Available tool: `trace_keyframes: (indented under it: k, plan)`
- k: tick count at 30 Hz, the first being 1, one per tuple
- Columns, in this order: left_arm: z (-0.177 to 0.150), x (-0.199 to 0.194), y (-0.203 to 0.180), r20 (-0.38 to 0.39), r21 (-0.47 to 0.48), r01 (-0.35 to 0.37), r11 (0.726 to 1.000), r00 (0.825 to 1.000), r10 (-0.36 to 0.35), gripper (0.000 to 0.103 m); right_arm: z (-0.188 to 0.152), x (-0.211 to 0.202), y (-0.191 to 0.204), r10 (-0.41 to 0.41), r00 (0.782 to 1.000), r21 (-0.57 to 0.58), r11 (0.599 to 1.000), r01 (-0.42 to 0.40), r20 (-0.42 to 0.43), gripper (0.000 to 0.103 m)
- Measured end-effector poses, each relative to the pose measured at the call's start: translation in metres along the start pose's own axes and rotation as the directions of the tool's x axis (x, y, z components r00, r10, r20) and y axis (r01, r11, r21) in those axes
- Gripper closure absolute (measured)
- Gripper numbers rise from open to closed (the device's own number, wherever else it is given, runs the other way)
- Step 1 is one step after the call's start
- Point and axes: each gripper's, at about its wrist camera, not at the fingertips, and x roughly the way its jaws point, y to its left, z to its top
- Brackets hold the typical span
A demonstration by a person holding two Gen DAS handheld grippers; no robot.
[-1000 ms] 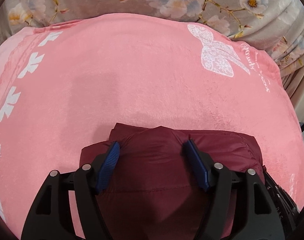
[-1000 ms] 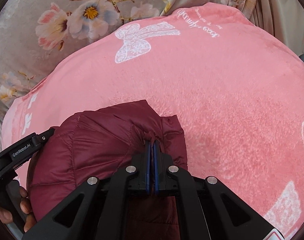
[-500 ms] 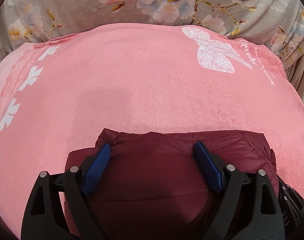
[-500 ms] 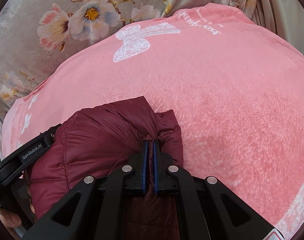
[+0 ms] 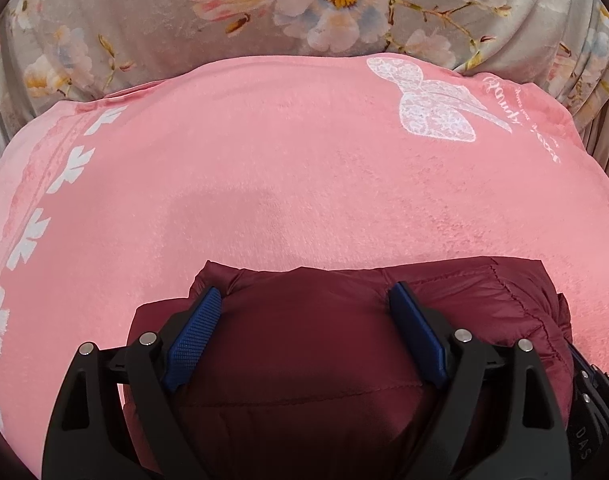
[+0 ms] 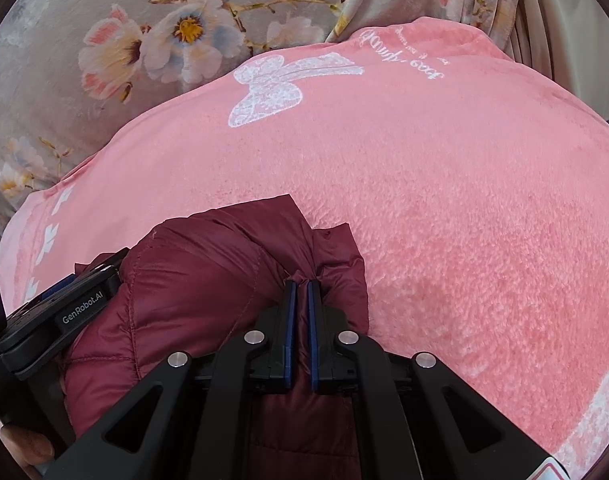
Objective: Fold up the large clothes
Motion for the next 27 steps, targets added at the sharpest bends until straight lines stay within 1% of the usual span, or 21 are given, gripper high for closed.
trace_keyframes:
  k: [6, 8, 10, 11, 12, 14, 15, 17, 18, 20, 22, 23, 24, 25, 26, 27]
  plan:
    - [0.000, 0.000, 0.000, -0.002, 0.003, -0.003, 1.000, 1.000, 0.003, 0.019, 0.000, 0.000, 0.001, 0.003, 1.000, 0.004, 1.000, -0.003, 0.000, 0.100]
    - [0.000, 0.000, -0.001, -0.006, 0.003, 0.000, 1.000, 1.000, 0.000, 0.019, 0.001, 0.000, -0.002, 0.031, 0.999, 0.014, 0.999, -0.031, -0.009, 0.098]
    - [0.001, -0.002, 0.000, -0.015, 0.008, 0.010, 1.000, 1.000, -0.010, 0.019, 0.004, -0.004, -0.009, 0.067, 0.997, 0.035, 0.997, -0.066, -0.035, 0.096]
    - [0.001, -0.005, 0.001, -0.019, 0.017, 0.015, 1.000, 1.000, -0.015, 0.019, 0.005, -0.012, -0.013, 0.074, 0.996, 0.042, 0.997, -0.072, -0.054, 0.089]
    - [0.000, -0.010, 0.003, -0.020, 0.022, 0.018, 1.000, 1.000, -0.018, 0.019, 0.004, -0.021, -0.016, 0.079, 0.995, 0.046, 0.996, -0.077, -0.055, 0.079]
    - [-0.004, -0.029, 0.009, -0.019, 0.021, 0.033, 0.999, 0.999, -0.033, 0.019, 0.000, -0.046, -0.024, 0.098, 0.995, 0.050, 0.994, -0.096, -0.034, 0.067]
    - [-0.005, -0.036, 0.012, -0.025, 0.015, 0.048, 0.999, 0.999, -0.048, 0.019, -0.004, -0.058, -0.028, 0.116, 0.992, 0.043, 0.993, -0.114, -0.041, 0.065]
    - [-0.010, -0.057, 0.020, -0.049, -0.003, 0.100, 0.995, 0.994, -0.100, 0.019, -0.012, -0.073, -0.032, 0.152, 0.986, 0.019, 0.988, -0.151, -0.075, 0.063]
    - [-0.013, -0.063, 0.023, -0.056, -0.012, 0.114, 0.993, 0.992, -0.115, 0.019, -0.016, -0.076, -0.033, 0.162, 0.983, 0.013, 0.987, -0.162, -0.089, 0.058]
    - [-0.022, -0.079, 0.031, -0.082, -0.038, 0.156, 0.987, 0.984, -0.158, 0.019, -0.027, -0.079, -0.035, 0.187, 0.973, 0.005, 0.982, -0.188, -0.133, 0.053]
    - [-0.032, -0.085, 0.036, -0.106, -0.056, 0.164, 0.985, 0.980, -0.169, 0.019, -0.036, -0.078, -0.034, 0.218, 0.962, 0.006, 0.975, -0.220, -0.166, 0.054]
    - [-0.037, -0.087, 0.038, -0.115, -0.068, 0.162, 0.984, 0.979, -0.169, 0.019, -0.039, -0.078, -0.033, 0.232, 0.957, 0.002, 0.972, -0.235, -0.173, 0.062]
    - [-0.042, -0.089, 0.040, -0.121, -0.075, 0.160, 0.984, 0.978, -0.168, 0.019, -0.043, -0.079, -0.030, 0.255, 0.949, -0.005, 0.966, -0.260, -0.187, 0.076]
    - [-0.045, -0.090, 0.041, -0.124, -0.075, 0.158, 0.985, 0.978, -0.166, 0.019, -0.045, -0.083, -0.029, 0.255, 0.949, -0.011, 0.965, -0.261, -0.185, 0.079]
    - [-0.049, -0.092, 0.042, -0.128, -0.067, 0.151, 0.986, 0.979, -0.159, 0.019, -0.048, -0.088, -0.030, 0.251, 0.951, -0.019, 0.966, -0.258, -0.181, 0.088]
    - [-0.052, -0.095, 0.043, -0.131, -0.061, 0.148, 0.987, 0.979, -0.155, 0.019, -0.051, -0.096, -0.032, 0.258, 0.951, -0.017, 0.964, -0.264, -0.172, 0.095]
